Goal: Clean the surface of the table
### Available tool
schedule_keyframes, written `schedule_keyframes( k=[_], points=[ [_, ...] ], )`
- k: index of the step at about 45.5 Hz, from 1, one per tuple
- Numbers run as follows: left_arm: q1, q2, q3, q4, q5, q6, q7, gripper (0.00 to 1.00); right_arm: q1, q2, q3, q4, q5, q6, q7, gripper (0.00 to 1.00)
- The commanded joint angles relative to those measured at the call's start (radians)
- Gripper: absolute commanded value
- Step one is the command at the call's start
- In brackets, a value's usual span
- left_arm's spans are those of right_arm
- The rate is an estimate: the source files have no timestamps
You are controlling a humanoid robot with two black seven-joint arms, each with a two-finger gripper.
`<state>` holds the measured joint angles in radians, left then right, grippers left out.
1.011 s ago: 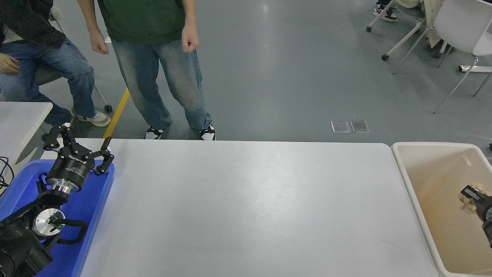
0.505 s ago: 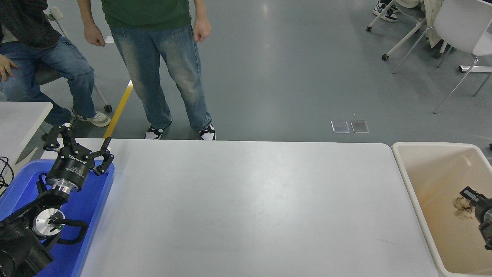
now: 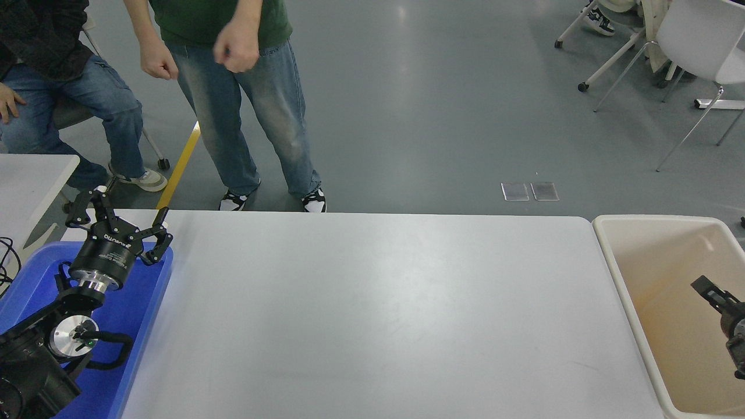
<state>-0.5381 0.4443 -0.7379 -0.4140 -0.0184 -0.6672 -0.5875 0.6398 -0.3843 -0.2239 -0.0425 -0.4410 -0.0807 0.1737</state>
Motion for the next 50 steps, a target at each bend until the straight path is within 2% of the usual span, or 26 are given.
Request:
schedule_keyframes(
  k=[1,8,13,21,26,36,45,50],
  points=[
    [0.001,0.001,0.0,0.0,0.0,0.001,0.0,1.0,0.008,0.001,0.017,0.0,0.005,0.001,0.0,1.0],
    [0.001,0.001,0.0,0.001,0.0,0.003,0.0,1.0,0.012,-0.001,0.063,0.009,0.021,-0.001,0.0,1.0],
    [0.001,0.001,0.0,0.001,0.0,0.004,-0.002,1.0,0.027,-0.013,0.191,0.05,0.034,0.002,0.001,1.0],
    [0.001,0.001,0.0,0.001,0.0,0.003,-0.002,1.0,0.047,-0.099,0.521,0.272,0.034,0.007,0.004,1.0],
    [0.001,0.001,0.0,0.0,0.0,0.003,0.0,1.0,0.031,-0.104,0.751,0.395,0.034,0.013,0.007,1.0],
    [0.001,0.001,0.0,0.001,0.0,0.003,-0.002,1.0,-0.083,-0.102,1.13,0.664,0.031,0.019,0.013,1.0],
    [0.001,0.001,0.0,0.001,0.0,0.003,-0.002,1.0,-0.164,0.025,1.463,0.809,0.034,0.032,0.033,1.0],
    [0.001,0.001,0.0,0.001,0.0,0.003,0.0,1.0,-0.18,0.05,1.551,0.814,0.057,0.127,0.029,1.0]
  ],
)
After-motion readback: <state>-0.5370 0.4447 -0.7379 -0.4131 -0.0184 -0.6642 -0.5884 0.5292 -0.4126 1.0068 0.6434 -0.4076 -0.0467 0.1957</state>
